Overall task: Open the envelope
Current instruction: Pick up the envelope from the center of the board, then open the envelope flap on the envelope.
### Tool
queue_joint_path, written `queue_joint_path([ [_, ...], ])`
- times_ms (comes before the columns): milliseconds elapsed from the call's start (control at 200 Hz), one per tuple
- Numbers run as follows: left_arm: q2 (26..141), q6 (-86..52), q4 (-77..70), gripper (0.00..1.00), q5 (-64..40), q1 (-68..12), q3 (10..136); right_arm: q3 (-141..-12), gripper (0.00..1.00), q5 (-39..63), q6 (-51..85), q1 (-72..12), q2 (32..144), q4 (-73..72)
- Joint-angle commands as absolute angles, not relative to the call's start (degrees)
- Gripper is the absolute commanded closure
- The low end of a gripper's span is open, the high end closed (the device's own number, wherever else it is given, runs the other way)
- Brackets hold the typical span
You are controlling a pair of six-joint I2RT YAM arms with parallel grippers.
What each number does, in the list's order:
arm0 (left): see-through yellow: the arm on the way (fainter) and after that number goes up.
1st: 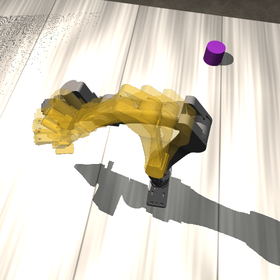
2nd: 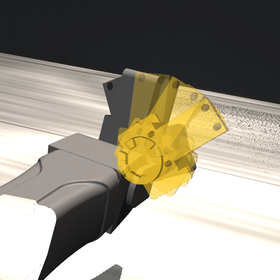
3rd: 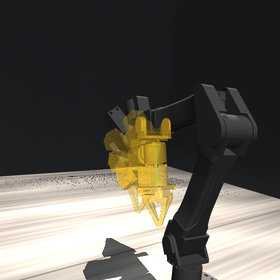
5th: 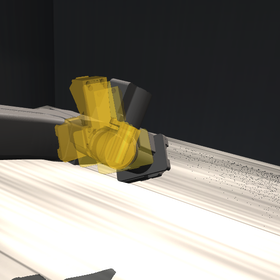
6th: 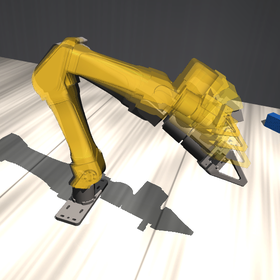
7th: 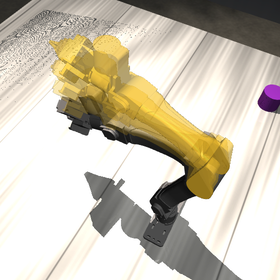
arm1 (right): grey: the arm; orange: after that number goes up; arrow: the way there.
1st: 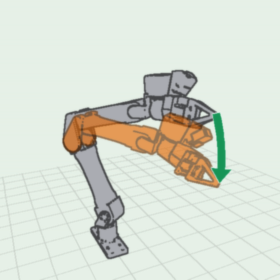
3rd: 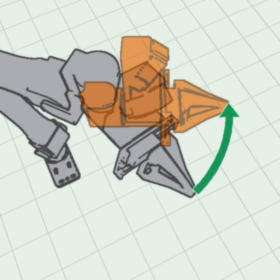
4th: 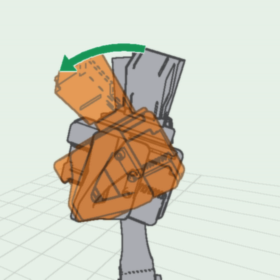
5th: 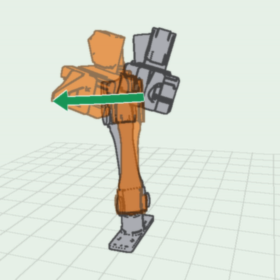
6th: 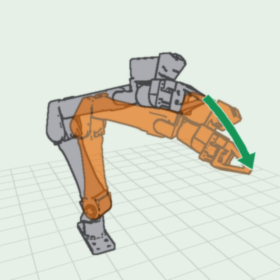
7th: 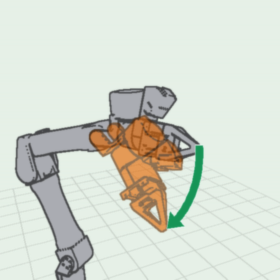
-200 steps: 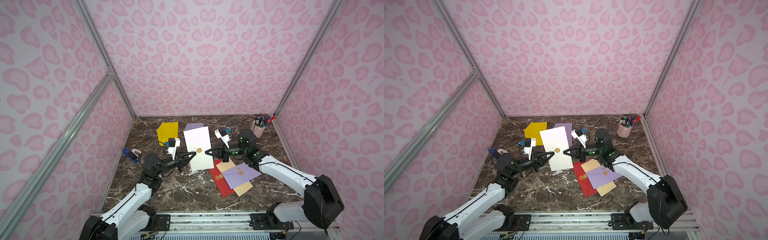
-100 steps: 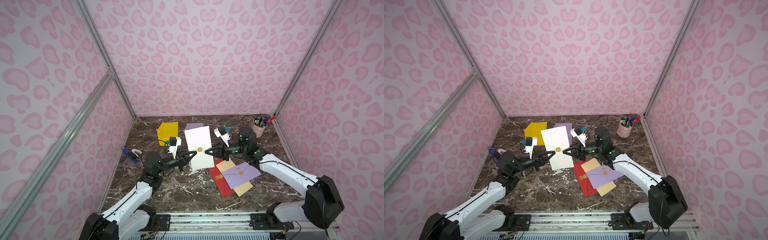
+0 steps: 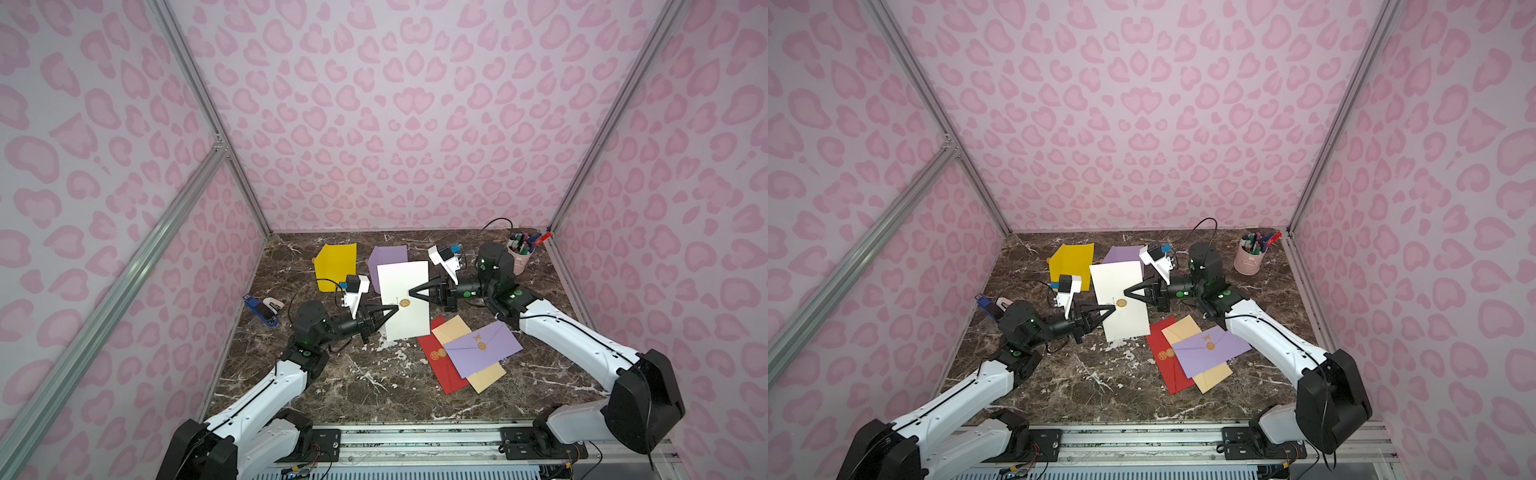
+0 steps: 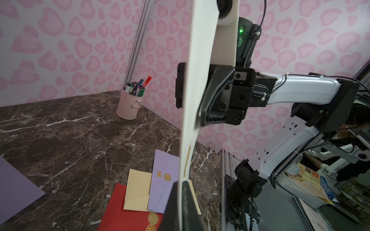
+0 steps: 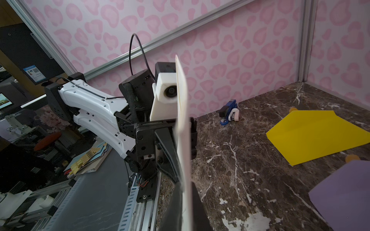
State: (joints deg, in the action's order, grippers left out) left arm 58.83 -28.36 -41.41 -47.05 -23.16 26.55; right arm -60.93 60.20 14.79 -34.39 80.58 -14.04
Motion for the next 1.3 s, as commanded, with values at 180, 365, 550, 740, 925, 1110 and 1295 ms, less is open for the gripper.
queue_joint_path([
  [180, 58.2, -27.4, -40.1, 0.96, -46.0, -23.1, 26.6, -61.6, 1.0, 61.9, 14.7, -34.3, 80.5, -15.6],
  [365, 58.5, -26.6, -38.4, 0.91, -45.4, -23.2, 27.3, -61.3, 1.0, 61.4, 15.1, -34.3, 80.4, -16.1],
  [550, 56.9, -22.8, -30.9, 0.27, -38.7, -23.2, 28.8, -61.6, 1.0, 57.8, 16.8, -33.9, 80.1, -15.2],
  [740, 52.1, -18.1, -21.0, 0.15, -25.3, -23.6, 29.2, -63.5, 1.0, 48.3, 22.0, -33.5, 80.7, -11.1],
  [925, 45.7, -14.7, -17.0, 0.19, -13.5, -25.7, 28.4, -69.0, 1.0, 28.5, 32.3, -34.1, 83.8, 1.8],
  [1110, 44.1, -10.2, -13.9, 0.25, -1.5, -31.1, 29.4, -68.9, 1.0, 19.6, 35.5, -38.3, 84.3, 1.6],
  [1295, 48.8, -4.9, -13.5, 0.24, 11.6, -38.9, 31.9, -70.0, 1.0, 15.7, 37.7, -40.5, 85.0, 2.0],
])
